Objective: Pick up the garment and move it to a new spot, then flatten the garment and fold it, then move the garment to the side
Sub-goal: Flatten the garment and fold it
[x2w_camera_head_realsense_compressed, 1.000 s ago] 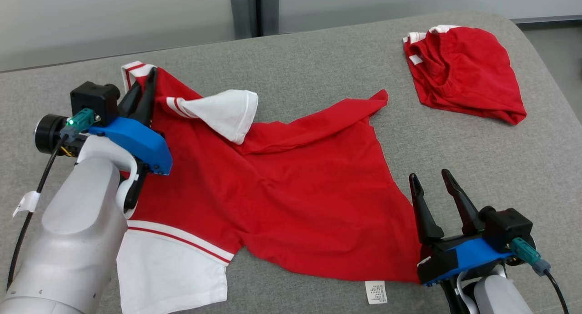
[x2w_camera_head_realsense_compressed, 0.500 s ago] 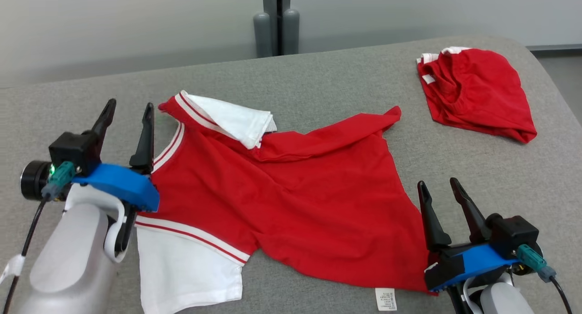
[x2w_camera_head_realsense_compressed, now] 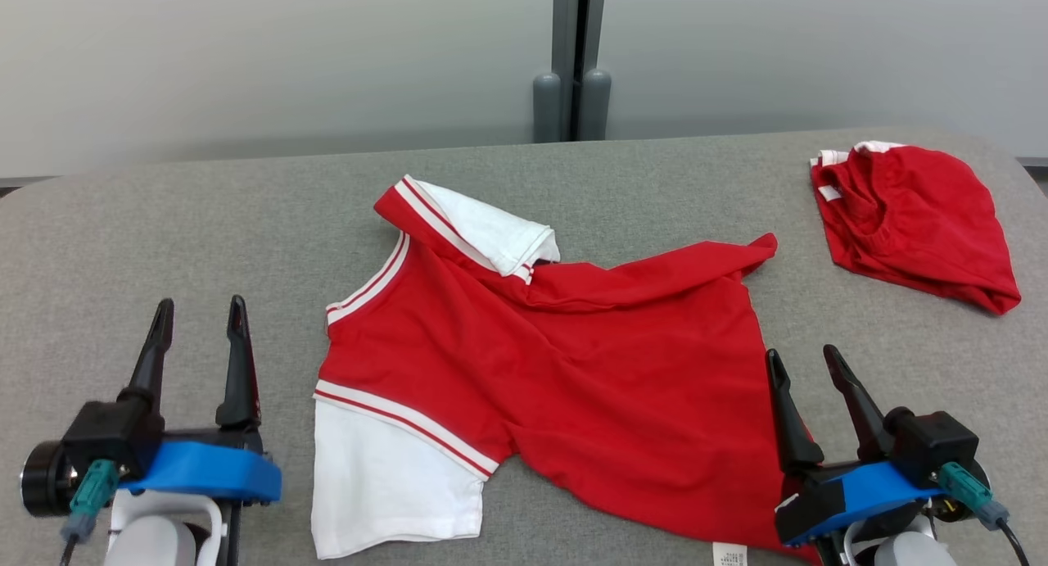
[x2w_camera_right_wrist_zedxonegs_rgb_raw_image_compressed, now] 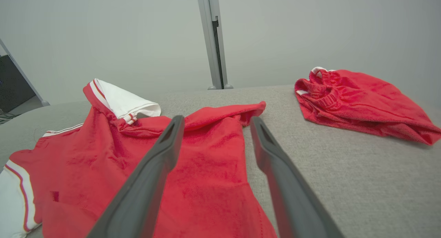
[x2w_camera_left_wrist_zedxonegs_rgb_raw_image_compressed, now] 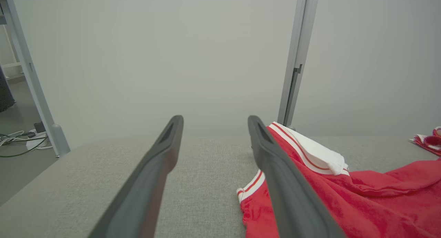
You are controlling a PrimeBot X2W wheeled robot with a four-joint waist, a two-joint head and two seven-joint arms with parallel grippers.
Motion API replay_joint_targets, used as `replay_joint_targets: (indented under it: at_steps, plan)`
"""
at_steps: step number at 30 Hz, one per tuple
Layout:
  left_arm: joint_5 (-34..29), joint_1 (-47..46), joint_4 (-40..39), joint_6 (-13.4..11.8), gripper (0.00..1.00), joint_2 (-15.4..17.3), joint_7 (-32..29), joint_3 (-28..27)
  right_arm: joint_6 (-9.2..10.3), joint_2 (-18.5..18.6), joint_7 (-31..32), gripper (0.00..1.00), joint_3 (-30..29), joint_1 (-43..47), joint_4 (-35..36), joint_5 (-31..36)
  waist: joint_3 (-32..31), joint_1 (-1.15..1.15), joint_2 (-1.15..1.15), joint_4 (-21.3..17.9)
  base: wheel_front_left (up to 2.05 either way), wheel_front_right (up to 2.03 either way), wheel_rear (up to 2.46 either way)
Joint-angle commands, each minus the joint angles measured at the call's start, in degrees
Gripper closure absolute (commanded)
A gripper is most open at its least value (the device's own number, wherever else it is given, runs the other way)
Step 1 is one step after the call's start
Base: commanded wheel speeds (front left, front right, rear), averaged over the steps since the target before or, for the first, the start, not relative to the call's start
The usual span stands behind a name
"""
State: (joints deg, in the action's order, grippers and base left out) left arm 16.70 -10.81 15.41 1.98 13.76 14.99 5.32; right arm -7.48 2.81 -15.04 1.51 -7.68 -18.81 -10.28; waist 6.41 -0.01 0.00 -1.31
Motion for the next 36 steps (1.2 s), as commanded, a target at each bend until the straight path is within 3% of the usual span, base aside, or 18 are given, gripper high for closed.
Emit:
replay_joint_targets:
  at_steps: [1,19,36]
  plan:
    - [-1.54,2.36,-1.56,0.13,0.00,-0.85,0.26,-1.43,-0.03,0.16,-0.19,0.00,-0.05,0.88,0.20,0.06,-0.80,0.01,0.00,0.43,0.00,0.00,0.00]
    - [-9.35,15.48,-3.48,2.89,0.00,-5.86,0.27,-7.58,-0.02,0.17,-0.19,0.00,-0.33,7.30,0.79,0.33,-5.81,0.01,0.00,2.66,0.00,0.00,0.00]
    - [-11.74,13.99,-2.71,3.96,0.00,-7.08,0.27,-9.08,-0.03,0.17,-0.19,0.00,0.47,6.80,-0.13,1.18,-5.44,0.01,0.00,2.78,0.00,0.00,0.00]
